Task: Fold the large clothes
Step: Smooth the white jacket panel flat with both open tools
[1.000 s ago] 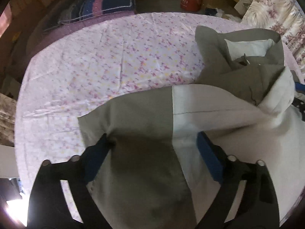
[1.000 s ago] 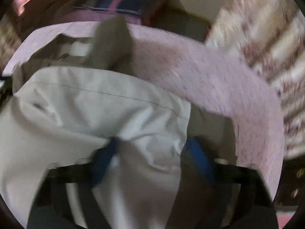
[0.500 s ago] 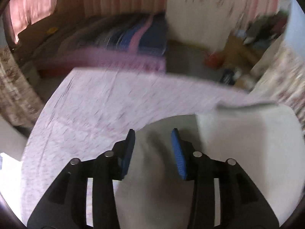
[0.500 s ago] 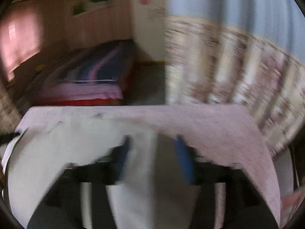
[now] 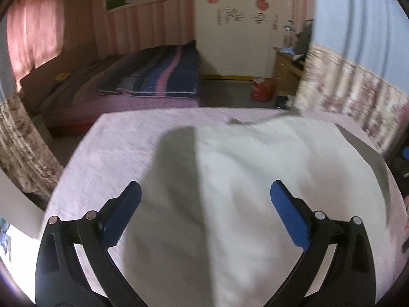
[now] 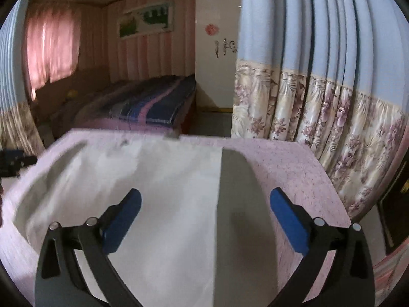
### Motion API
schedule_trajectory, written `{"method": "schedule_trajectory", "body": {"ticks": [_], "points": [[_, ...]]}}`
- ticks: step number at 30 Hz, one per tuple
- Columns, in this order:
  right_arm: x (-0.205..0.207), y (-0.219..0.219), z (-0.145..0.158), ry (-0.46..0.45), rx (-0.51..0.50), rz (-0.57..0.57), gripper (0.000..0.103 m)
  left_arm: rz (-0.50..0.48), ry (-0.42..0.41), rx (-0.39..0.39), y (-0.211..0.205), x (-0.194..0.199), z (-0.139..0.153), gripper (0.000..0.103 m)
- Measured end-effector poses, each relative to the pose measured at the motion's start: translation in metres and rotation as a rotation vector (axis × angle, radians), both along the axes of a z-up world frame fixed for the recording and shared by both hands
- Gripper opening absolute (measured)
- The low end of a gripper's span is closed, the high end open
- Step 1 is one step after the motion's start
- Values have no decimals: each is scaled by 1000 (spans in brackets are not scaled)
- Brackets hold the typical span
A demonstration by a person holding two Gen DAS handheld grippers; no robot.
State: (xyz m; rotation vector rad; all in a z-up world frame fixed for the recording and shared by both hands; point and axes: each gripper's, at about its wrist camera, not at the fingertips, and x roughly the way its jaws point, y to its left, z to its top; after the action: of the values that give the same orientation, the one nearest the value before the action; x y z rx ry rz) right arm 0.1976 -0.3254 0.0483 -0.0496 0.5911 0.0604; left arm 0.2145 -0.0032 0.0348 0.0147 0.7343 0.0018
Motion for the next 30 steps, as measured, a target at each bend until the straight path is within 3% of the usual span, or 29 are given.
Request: {"method": "schedule_trajectory", "body": {"ticks": [5,9,12,15,17,25,30], "points": [[-33,28,-21,-54,-151,-128,101,-16,-17,54,-40,-29,-20,100],[-49,28,-27,-56,-46,-103,101,-32,-8,37,-60,-45,-37,100],[-57,34,-38,-43,10,-60,101,-22,46,-29,-62,-42,-56,100],[-54,45,-53,3,27,4,101,2,105,-108,-56,-37,-80,100],[-50,53,-66,48,13,33,101,18,99,-137,-54,-37,-92,100],[-19,45,-103,252,44,58,101,17,159,-100,-58,-24,-118,100],[-14,49,-110,274,29,55,101,7,182,-96,-56,-20,-125,100]]}}
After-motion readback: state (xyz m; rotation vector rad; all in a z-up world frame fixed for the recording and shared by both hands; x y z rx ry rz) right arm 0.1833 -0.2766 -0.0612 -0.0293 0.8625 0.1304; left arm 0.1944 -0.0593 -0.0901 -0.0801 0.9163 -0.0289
